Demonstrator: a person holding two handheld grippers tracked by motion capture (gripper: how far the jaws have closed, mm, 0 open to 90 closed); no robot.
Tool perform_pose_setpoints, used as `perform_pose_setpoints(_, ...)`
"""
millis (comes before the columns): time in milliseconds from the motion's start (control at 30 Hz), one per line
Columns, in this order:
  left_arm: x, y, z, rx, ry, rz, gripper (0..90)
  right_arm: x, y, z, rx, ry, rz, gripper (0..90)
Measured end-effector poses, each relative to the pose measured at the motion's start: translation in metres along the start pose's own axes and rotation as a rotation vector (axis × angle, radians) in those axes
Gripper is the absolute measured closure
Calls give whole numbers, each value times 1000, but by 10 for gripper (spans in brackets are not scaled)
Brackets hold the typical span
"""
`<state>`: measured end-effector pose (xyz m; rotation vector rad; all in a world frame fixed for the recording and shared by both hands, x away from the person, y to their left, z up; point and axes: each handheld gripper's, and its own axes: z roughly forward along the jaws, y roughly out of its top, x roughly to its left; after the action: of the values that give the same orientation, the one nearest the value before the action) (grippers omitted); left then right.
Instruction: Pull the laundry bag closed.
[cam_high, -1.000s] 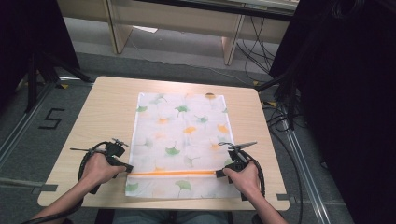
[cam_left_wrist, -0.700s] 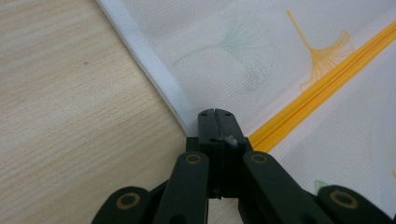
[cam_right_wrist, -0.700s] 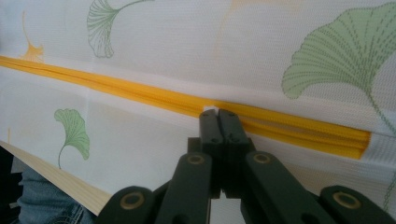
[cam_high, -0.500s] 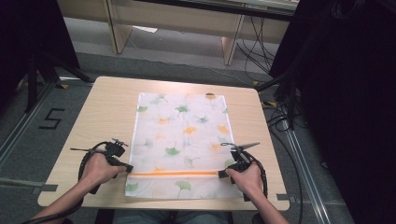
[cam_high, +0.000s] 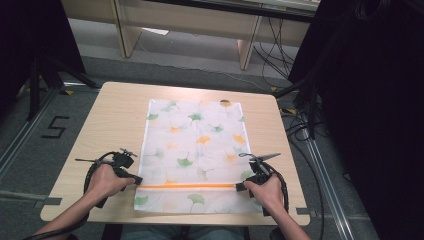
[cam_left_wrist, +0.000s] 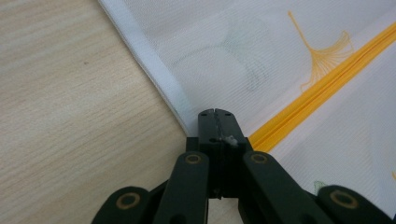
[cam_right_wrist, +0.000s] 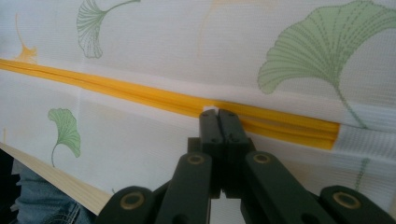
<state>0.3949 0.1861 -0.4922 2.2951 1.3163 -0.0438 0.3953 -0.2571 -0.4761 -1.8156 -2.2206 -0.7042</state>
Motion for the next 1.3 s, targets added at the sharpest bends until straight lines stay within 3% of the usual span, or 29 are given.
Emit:
perform_pose_setpoints(67,0,0,0,0,0,2,900,2,-1,-2,9,-13,37,900)
perform_pose_setpoints(100,0,0,0,0,0,0,900,7,-1,-3,25,4,117,900)
perform_pose_setpoints(133,0,0,0,-1,1,-1,900,0,-1,-2,3,-18,27,900)
perform_pose_setpoints(167,0,0,0,-1,1,2,900,-3,-1,-2,-6,-14,5,900)
perform_pose_setpoints(200,0,0,0,0,1,0,900,-3,-1,-2,-2,1,9,900)
perform_pose_setpoints(233,0,0,0,1,0,0,900,-2,-2,-3,4,-29,35,900)
perform_pose_setpoints(300,0,0,0,-1,1,1,900,-4,-1,-4,12,-28,42,900)
perform_pose_setpoints(333,0,0,0,0,0,0,900,-6,-2,-4,-16,-30,21,900)
perform_pose_setpoints(400,0,0,0,0,0,-2,900,-8,-2,-5,-11,-10,19,900)
perform_pose_setpoints(567,0,0,0,0,0,-2,900,-11,-3,-7,-19,-27,33,900)
perform_pose_setpoints(600,0,0,0,0,0,0,900,-7,-3,-9,19,-1,106,900)
perform_pose_setpoints(633,0,0,0,0,0,0,900,-7,-3,-10,19,-14,113,900)
perform_pose_setpoints(667,0,0,0,0,0,-1,900,-9,-4,-10,4,-25,99,900)
perform_pose_setpoints(700,0,0,0,0,0,-1,900,-14,-4,-8,-28,-25,37,900)
perform_pose_setpoints(733,0,0,0,0,0,-1,900,-12,-4,-10,7,-38,81,900)
perform_pose_setpoints(867,0,0,0,0,1,1,900,-15,-5,-12,2,-32,82,900)
perform_pose_setpoints(900,0,0,0,0,0,0,900,-14,-5,-14,10,-41,122,900)
perform_pose_setpoints(1000,0,0,0,0,1,1,900,-17,-6,-16,11,-37,114,900)
perform_pose_setpoints(1033,0,0,0,0,0,-2,900,-21,-6,-16,0,-23,71,900)
perform_pose_setpoints(1100,0,0,0,0,1,1,900,-23,-7,-15,-27,-43,52,900)
perform_pose_setpoints(1133,0,0,0,0,0,0,900,-27,-8,-13,-51,-52,15,900)
perform_pose_setpoints(1167,0,0,0,0,0,0,900,-25,-7,-16,-28,-46,57,900)
perform_pose_setpoints(1200,0,0,0,0,0,-1,900,-26,-7,-17,-21,-30,59,900)
perform_pose_setpoints(1300,0,0,0,0,0,-1,900,-29,-8,-18,-34,-48,56,900)
